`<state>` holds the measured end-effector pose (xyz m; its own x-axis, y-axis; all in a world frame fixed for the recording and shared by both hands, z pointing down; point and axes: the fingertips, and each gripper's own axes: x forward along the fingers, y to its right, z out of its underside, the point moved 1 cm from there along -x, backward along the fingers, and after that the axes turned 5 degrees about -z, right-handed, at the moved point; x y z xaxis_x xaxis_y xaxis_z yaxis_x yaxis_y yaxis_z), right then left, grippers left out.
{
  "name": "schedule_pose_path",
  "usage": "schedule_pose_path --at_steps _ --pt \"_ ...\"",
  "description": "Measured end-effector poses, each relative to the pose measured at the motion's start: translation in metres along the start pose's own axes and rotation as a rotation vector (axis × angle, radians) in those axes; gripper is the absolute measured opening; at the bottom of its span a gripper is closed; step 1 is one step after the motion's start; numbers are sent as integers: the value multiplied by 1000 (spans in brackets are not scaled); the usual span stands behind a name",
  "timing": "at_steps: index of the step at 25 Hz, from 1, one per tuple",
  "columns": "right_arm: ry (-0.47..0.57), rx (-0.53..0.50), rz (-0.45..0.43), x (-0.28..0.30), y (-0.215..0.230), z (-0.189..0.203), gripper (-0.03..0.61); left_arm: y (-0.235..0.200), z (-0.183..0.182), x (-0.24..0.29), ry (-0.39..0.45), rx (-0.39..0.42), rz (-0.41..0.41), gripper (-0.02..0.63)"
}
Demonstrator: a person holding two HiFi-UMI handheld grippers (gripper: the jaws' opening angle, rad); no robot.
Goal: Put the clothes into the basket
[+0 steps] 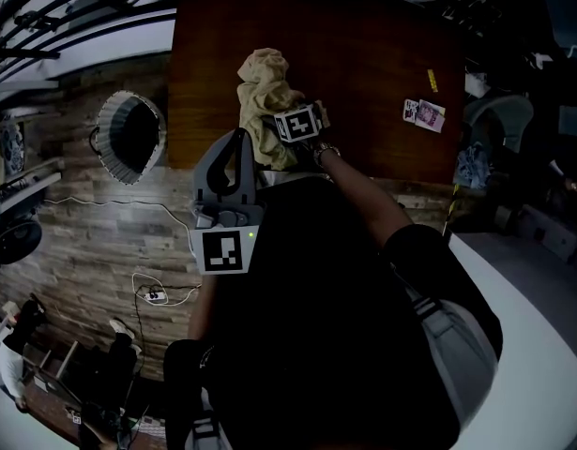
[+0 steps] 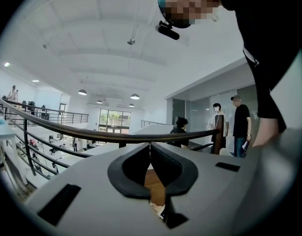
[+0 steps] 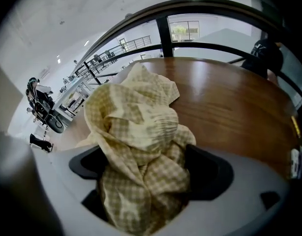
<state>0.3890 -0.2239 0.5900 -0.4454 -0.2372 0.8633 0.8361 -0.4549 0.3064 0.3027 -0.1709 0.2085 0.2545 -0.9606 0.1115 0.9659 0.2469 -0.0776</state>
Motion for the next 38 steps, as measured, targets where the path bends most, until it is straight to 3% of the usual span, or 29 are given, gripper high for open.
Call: schedule_pose_path --at_steps 4,10,15,19,26,38 --pt "-8 -23 20 1 0 -1 492 -1 1 1 -7 5 -3 14" --pt "-65 -75 -39 6 -19 -2 311 0 2 -1 -10 13 -11 14" --pt "-83 -84 -95 6 -25 -3 221 3 5 -5 -24 19 -20 14" --pt "-39 -118 -98 -1 -28 -6 165 2 4 -4 -23 23 -27 14" --pt "77 -260 -95 -21 -42 -19 147 -3 6 -6 -24 15 -46 14" --pt "269 -378 -33 -72 -48 -80 147 -11 6 -17 -2 -2 -95 14"
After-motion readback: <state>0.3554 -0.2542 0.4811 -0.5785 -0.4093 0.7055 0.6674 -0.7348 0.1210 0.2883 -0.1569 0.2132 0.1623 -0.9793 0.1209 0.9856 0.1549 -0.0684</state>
